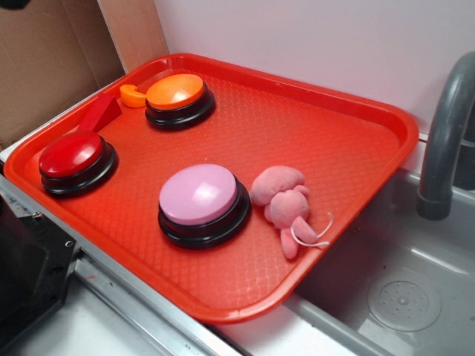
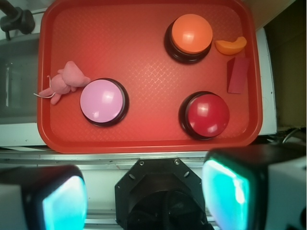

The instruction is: Push the orange button.

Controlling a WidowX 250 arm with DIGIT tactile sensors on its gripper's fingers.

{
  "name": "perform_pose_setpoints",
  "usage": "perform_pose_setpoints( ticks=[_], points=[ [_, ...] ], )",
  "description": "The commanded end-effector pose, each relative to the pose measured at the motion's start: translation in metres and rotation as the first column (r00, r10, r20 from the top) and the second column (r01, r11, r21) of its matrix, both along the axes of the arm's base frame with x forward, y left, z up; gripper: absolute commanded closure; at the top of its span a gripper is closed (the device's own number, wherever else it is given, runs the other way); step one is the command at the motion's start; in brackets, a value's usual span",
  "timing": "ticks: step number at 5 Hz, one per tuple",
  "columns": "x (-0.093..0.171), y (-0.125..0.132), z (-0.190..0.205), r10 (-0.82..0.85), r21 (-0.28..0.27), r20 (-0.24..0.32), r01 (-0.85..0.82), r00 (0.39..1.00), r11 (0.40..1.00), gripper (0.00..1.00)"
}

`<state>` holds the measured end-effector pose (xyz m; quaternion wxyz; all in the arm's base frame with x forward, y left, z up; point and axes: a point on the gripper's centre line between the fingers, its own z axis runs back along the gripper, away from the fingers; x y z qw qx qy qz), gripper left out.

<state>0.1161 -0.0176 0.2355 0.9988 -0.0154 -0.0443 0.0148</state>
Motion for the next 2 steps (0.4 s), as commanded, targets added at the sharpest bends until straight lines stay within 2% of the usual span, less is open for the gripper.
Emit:
perform_pose_setpoints(
  ticks=[1, 2],
  points=[
    [0.0, 0.0, 0.0, 0.0, 0.0, 0.0, 0.0, 1.0, 1.0, 0.0],
    [0.037, 0.035, -0.031, 0.197, 0.057, -0.024, -0.196, 0.98, 0.979, 0.0]
  ],
)
